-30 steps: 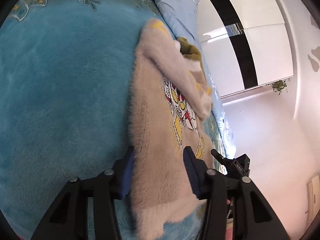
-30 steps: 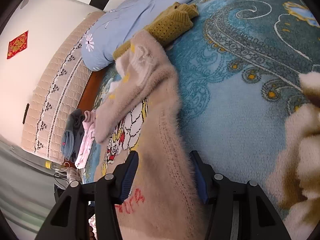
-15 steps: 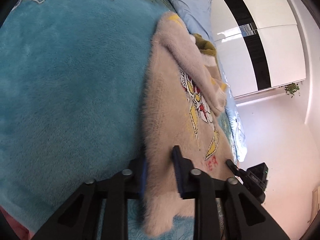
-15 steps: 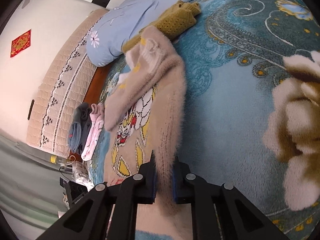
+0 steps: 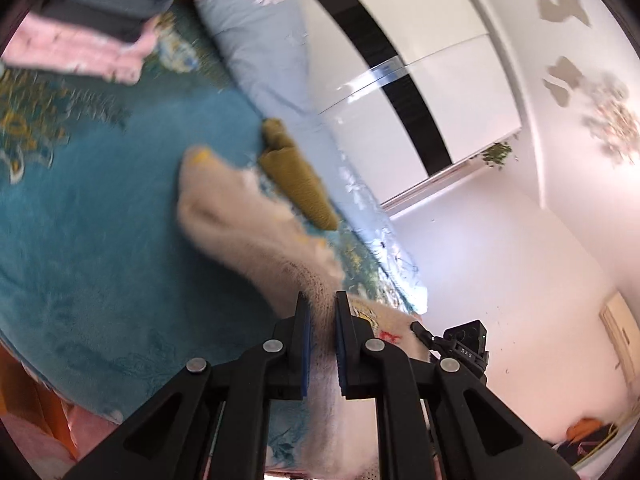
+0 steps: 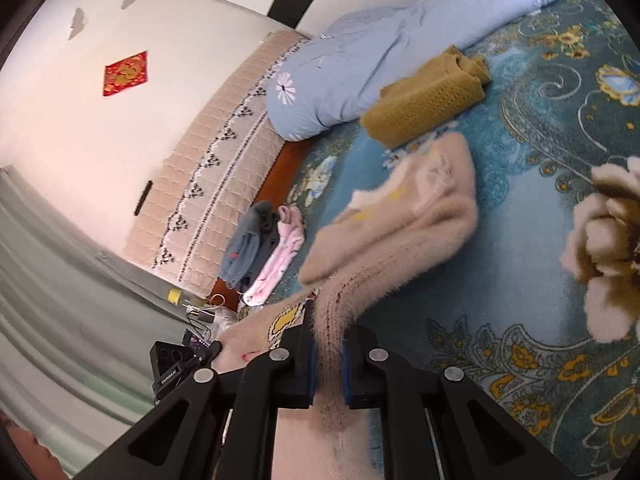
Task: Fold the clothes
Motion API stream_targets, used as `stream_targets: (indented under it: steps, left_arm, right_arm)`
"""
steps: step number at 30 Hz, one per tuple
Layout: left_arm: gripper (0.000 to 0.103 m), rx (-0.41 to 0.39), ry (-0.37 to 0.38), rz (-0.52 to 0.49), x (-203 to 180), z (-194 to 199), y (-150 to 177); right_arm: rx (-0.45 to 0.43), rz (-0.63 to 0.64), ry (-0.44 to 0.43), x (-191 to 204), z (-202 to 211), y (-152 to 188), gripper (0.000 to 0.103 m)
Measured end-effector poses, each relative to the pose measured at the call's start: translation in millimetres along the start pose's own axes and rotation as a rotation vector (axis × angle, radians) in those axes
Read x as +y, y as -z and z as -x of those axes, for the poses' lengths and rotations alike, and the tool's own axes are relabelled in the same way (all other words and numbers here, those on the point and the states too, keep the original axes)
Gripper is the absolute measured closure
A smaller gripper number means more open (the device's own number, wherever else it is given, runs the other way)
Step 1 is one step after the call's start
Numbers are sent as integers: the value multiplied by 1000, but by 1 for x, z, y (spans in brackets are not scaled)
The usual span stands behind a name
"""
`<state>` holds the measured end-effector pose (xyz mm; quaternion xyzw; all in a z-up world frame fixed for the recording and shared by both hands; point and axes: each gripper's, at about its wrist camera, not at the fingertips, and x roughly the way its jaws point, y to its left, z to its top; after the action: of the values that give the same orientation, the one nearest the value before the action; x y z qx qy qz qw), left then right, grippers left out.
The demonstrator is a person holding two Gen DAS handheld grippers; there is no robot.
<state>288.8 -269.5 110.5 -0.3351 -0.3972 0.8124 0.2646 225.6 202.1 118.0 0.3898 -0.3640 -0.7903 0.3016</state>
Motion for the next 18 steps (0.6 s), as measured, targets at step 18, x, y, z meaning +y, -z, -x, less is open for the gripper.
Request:
stream_targets:
  steps: [18]
  left_arm:
    - [92,2,-166,297,101,-128,-105]
  right_arm:
    - [-84,-161,-9,-58,-106,-100,91]
